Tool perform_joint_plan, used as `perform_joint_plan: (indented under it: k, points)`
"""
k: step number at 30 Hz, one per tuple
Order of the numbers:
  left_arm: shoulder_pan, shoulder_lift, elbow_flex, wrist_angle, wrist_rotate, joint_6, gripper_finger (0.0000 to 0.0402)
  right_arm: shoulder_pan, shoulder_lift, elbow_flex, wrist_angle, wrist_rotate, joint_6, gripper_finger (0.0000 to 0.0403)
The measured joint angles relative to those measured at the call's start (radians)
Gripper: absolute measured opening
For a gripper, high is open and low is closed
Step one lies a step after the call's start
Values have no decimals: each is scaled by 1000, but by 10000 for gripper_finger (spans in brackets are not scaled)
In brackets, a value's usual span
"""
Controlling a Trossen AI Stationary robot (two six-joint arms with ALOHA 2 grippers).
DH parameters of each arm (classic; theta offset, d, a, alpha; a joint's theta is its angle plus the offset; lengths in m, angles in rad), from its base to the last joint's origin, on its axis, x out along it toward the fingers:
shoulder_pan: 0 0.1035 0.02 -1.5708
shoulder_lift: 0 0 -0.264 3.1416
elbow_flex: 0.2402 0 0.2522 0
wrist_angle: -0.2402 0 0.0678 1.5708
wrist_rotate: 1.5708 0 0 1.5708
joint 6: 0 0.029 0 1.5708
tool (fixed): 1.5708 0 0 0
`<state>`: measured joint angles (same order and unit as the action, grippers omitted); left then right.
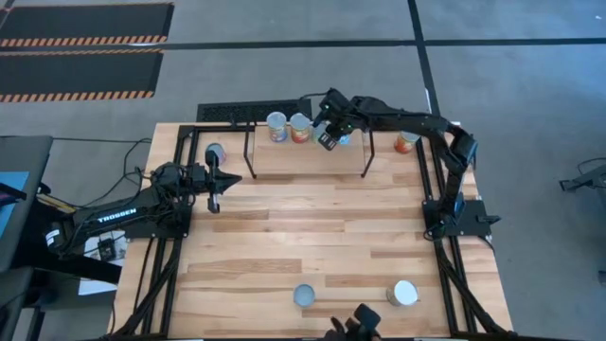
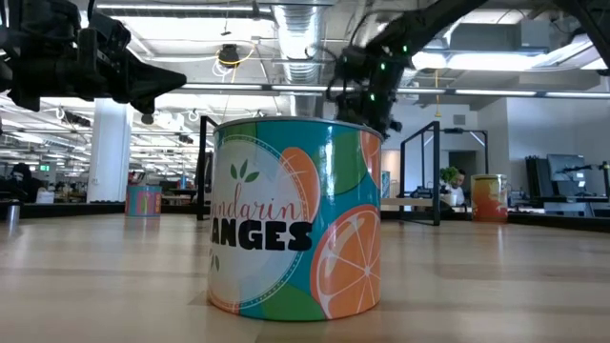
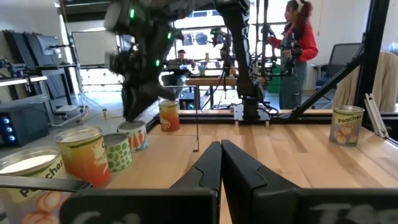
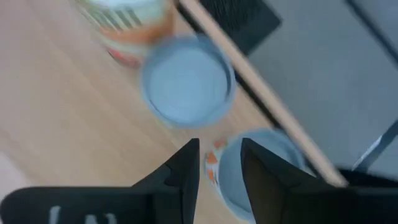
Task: Pick and place cans onto a shelf
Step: Put the canned corn aligned with the other canned corn on the shelf
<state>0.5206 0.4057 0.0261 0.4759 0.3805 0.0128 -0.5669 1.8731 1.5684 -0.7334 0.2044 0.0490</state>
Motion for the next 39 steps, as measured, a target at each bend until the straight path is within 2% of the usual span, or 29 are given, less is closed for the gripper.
perform_joint_plan:
  k: [5,8,12,15,21,25,30,35,39]
  points:
    - [0,0,0,0,24,0,0,69,-54,66,-71,7,-73,117]
    - [0,0,0,-3,25,1,0,127,-115,52,-77,-13,-139,78]
    - [0,0,0,-13,64,17,0,191,-198,-54,-20,-122,-155,14]
    - [0,0,0,-14,68,21,0,247,-273,-211,145,-179,-166,14]
    - [-12,0,0,-15,68,28,0,378,-391,-583,650,-270,-122,5]
    - [-37,0,0,-16,68,45,0,460,-415,-753,881,-247,-38,10]
    - [-73,0,0,-16,59,59,0,553,-420,-887,1075,-183,-8,4]
    - [-109,11,25,-48,49,80,0,537,-421,-1055,1380,-183,6,6]
    - [-139,46,53,-68,9,87,0,489,-421,-1178,1641,-274,27,5]
